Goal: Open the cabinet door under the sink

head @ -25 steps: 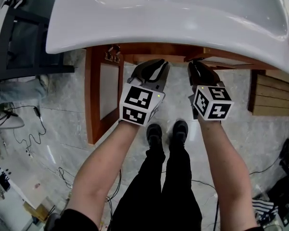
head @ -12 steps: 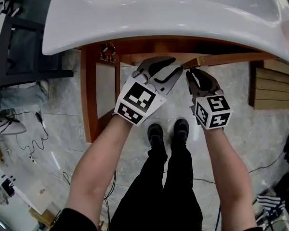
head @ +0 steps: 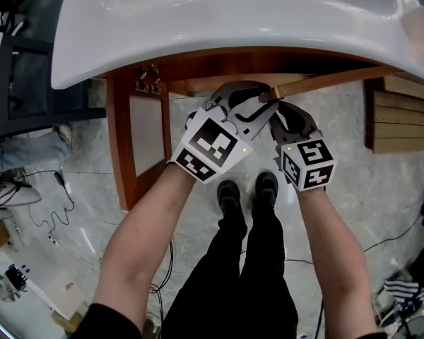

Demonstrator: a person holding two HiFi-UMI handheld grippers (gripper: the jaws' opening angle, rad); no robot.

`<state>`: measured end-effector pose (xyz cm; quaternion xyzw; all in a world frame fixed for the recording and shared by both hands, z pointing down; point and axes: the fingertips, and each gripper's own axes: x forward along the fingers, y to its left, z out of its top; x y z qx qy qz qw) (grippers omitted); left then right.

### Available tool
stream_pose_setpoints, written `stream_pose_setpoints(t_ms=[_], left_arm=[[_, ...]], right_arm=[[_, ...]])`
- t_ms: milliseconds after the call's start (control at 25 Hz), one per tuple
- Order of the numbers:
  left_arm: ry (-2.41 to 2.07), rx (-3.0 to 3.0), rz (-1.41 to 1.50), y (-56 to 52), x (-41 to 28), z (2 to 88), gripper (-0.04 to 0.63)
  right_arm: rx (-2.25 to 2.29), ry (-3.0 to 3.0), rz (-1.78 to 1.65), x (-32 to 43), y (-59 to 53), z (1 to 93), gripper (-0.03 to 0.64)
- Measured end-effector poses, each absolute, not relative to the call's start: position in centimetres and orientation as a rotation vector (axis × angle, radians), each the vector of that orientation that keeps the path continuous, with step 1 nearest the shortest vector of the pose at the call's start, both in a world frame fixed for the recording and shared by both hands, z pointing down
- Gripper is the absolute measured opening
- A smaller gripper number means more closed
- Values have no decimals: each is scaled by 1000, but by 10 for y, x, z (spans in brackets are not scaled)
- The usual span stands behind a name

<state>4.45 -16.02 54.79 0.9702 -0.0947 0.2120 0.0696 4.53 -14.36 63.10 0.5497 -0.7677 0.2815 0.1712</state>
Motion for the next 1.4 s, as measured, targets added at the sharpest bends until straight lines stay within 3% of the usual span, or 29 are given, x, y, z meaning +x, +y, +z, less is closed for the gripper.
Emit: stream_pose_setpoints(t_ms=[640,1400], left_arm=[[-161,2968,694,-150,54,546,95],[-318,2861,693,-103,63,541,97]], right_arm=[[1563,-2209,787,47,-134,628,106],[1794,-2165,789,148,-44,564,80]])
